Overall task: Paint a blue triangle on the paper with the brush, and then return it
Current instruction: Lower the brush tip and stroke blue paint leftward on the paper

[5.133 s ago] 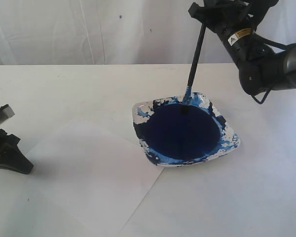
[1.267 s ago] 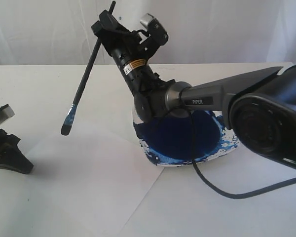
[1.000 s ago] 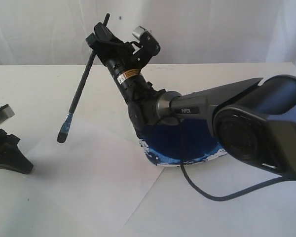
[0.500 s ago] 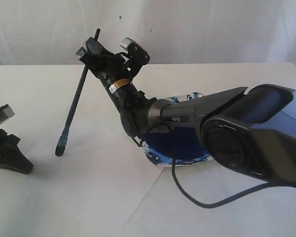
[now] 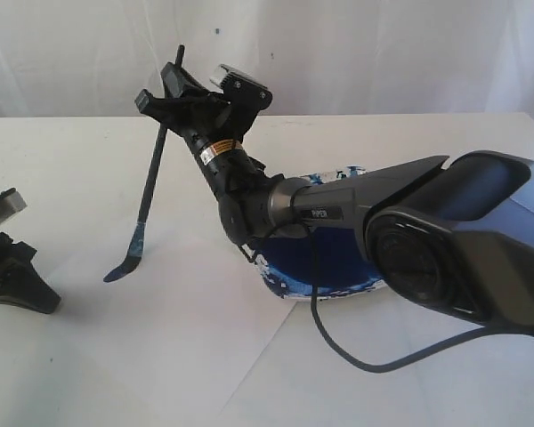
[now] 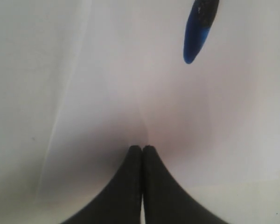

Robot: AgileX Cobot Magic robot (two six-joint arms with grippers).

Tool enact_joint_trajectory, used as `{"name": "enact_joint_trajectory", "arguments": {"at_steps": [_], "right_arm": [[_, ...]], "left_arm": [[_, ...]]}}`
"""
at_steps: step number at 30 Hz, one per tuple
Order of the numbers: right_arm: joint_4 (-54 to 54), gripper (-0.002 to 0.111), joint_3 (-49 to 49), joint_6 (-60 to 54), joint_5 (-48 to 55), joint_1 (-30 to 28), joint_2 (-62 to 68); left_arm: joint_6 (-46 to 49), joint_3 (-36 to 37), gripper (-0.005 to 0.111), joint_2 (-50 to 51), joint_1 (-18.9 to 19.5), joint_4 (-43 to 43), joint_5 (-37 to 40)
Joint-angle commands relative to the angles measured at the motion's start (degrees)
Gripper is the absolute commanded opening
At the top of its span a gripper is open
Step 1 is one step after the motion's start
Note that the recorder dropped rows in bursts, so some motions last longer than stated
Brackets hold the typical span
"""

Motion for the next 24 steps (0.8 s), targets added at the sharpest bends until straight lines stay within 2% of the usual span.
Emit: {"name": "enact_joint_trajectory", "arguments": {"at_steps": [1,24], "right_arm": [[0.2,0.000,-0.3,-2.0,-1.4,-1.4,0.0],[0.7,0.000,-0.3,-5.0,-3.1,-4.9,0.0]], "left_arm": [[0.1,0.3,0.000,-0.2,0.0,0.2,-0.1],[0.1,0.3,0.000,-0.2,0.0,0.2,-0.1]]}}
